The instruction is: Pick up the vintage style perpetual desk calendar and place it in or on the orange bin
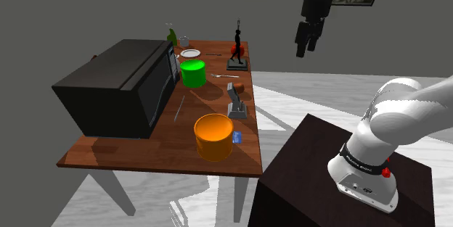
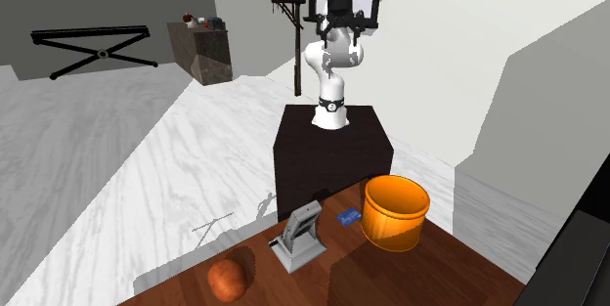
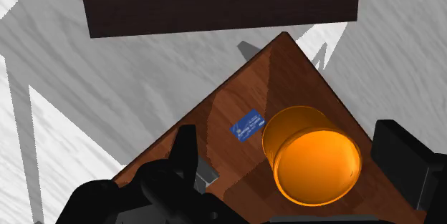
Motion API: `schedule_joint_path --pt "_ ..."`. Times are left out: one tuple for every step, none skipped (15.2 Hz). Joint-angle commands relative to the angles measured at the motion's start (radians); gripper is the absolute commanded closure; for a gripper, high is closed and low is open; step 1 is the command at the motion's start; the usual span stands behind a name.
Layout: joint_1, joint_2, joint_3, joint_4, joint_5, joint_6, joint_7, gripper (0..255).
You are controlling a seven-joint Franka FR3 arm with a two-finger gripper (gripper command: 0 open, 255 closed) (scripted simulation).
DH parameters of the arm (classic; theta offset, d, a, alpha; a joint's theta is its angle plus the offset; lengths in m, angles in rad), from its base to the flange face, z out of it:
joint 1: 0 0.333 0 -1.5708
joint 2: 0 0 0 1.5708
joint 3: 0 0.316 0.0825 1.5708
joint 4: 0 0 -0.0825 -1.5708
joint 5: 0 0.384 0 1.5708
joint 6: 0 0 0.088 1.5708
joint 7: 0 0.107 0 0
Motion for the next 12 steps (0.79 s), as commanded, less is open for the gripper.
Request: schedule_joint_path --pt "0.000 0.000 0.000 0.000 0.000 0.000 0.000 0" --pt "-0.002 0.034 0.008 0.002 -0.002 0.030 0.011 0" --pt "-0.004 0.070 0.017 0.004 -0.004 0.059 0.023 0" --pt "-0.006 0.106 0.025 0.009 -0.007 0.087 0.034 0" --pt "-0.008 0.142 0.032 0.015 -0.010 0.115 0.046 0" --pt "-0.011 0.180 0.040 0.022 -0.013 0.141 0.058 0" --pt "-0.013 0.218 0.047 0.031 -0.018 0.167 0.070 0" --pt "-0.016 0.257 0.054 0.041 -0.023 0.192 0.083 0" --pt "-0.019 0.296 0.061 0.053 -0.028 0.216 0.096 0" --pt "-0.022 0.335 0.067 0.066 -0.034 0.238 0.109 0" --pt "-0.026 0.375 0.073 0.080 -0.041 0.260 0.122 0" --pt "-0.029 0.415 0.078 0.096 -0.048 0.280 0.136 0"
